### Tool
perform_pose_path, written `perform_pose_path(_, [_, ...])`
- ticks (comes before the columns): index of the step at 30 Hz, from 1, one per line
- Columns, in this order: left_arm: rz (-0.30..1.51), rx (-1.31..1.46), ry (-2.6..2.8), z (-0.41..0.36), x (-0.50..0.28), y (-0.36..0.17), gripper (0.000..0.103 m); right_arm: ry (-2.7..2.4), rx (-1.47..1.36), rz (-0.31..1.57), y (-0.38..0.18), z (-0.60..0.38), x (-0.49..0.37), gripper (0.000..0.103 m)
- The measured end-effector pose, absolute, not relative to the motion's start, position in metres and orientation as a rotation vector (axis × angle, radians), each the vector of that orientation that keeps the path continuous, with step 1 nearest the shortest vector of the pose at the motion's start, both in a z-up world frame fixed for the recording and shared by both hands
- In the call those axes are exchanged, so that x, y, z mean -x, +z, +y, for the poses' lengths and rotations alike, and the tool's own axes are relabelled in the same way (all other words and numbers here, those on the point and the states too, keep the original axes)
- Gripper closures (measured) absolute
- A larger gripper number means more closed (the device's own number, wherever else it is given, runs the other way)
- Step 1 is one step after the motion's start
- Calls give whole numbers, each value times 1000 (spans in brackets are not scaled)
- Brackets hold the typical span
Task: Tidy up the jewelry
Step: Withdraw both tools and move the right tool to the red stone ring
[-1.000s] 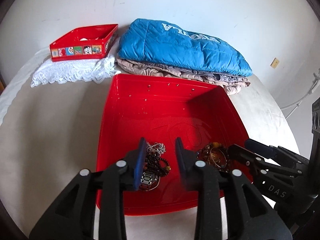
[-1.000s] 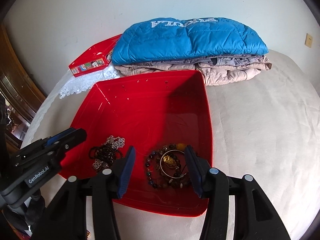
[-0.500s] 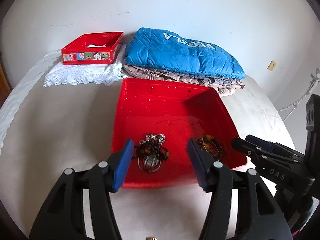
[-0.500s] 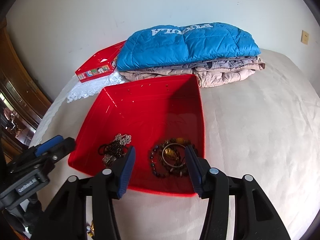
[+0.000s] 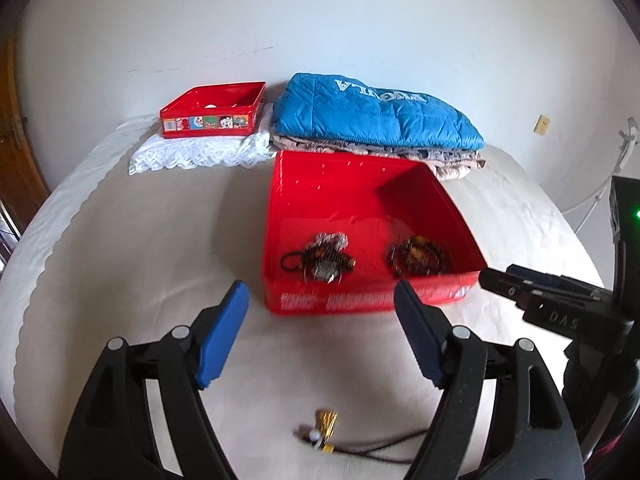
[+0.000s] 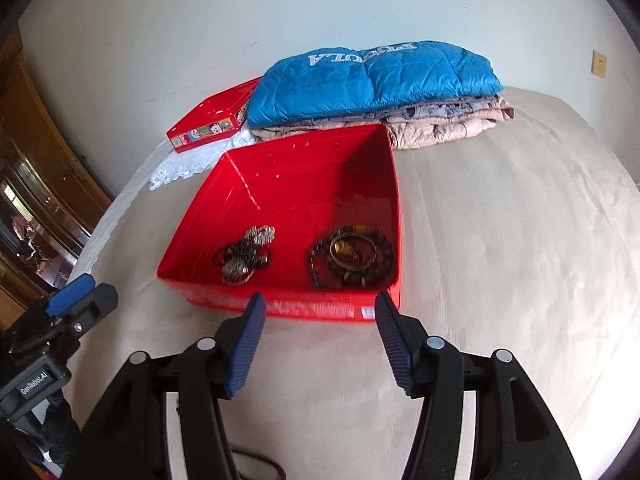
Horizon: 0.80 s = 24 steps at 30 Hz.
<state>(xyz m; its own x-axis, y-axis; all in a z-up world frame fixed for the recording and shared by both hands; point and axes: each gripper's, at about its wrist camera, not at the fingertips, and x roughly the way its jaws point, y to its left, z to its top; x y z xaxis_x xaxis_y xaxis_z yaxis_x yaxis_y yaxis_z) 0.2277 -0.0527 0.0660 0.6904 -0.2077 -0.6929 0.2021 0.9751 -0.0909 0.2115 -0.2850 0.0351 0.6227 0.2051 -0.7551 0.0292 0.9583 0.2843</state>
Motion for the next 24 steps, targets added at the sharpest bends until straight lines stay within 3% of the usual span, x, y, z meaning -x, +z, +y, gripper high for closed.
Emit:
perform_pose_path(16, [791, -2, -235, -34, -163, 37, 16, 130, -279, 925, 8, -263, -144, 40])
perform_pose_path(21, [840, -2, -244, -30, -147, 23, 12, 136, -259, 969, -6, -249, -124, 22])
perform_pose_path(24, [882, 30, -241, -22, -141, 12, 11, 149, -243, 998, -12, -242, -111, 16])
